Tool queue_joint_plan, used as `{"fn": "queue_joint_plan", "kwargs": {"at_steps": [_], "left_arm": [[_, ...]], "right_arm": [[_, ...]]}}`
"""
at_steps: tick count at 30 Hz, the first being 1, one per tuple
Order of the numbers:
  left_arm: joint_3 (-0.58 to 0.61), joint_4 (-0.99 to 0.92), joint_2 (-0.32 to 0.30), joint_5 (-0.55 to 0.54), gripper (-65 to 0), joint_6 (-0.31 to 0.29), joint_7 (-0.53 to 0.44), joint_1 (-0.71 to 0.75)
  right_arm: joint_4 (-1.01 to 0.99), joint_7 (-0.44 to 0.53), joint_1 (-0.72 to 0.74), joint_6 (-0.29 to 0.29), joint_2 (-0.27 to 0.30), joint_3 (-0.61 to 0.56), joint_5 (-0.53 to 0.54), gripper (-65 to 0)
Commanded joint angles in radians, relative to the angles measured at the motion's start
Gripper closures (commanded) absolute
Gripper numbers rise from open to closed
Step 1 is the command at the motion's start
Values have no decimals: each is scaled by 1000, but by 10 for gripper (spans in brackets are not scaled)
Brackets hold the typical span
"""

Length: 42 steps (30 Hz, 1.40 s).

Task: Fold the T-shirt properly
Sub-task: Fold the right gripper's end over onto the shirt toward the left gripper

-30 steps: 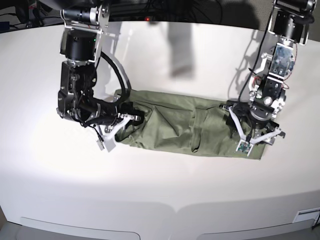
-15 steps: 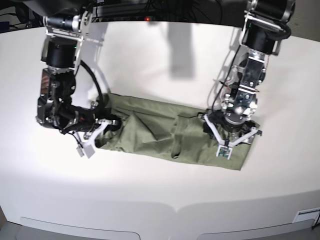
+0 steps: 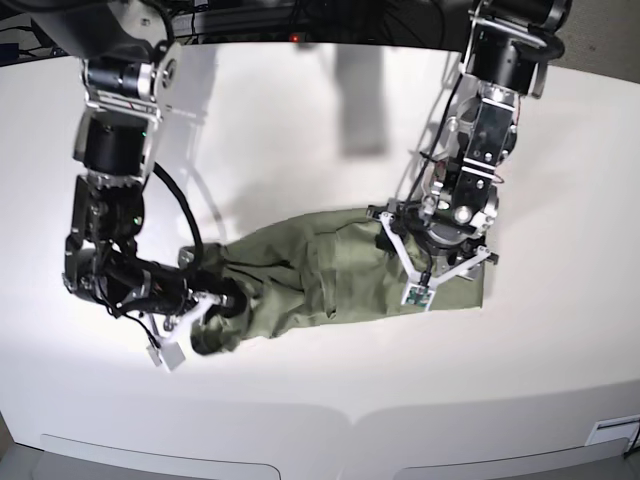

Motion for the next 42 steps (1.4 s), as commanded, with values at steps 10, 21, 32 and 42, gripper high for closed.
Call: {"fn": "queue_joint_plan", "kwargs": {"at_steps": [10, 21, 32, 42], "left_arm": [[-2, 163, -47, 306, -425, 9, 3, -38], [-2, 163, -330, 219, -425, 117, 2, -69], [-2, 163, -416, 155, -425, 117, -8, -70], [-2, 163, -416, 129, -425, 116, -4, -69]], "right_arm": [[16, -13, 94, 5, -164, 0, -15, 0], [16, 0, 107, 5, -306, -93, -16, 0], [16, 75, 105, 5, -306, -304, -41, 0], [16, 89, 105, 5, -306, -341, 111, -19]]}}
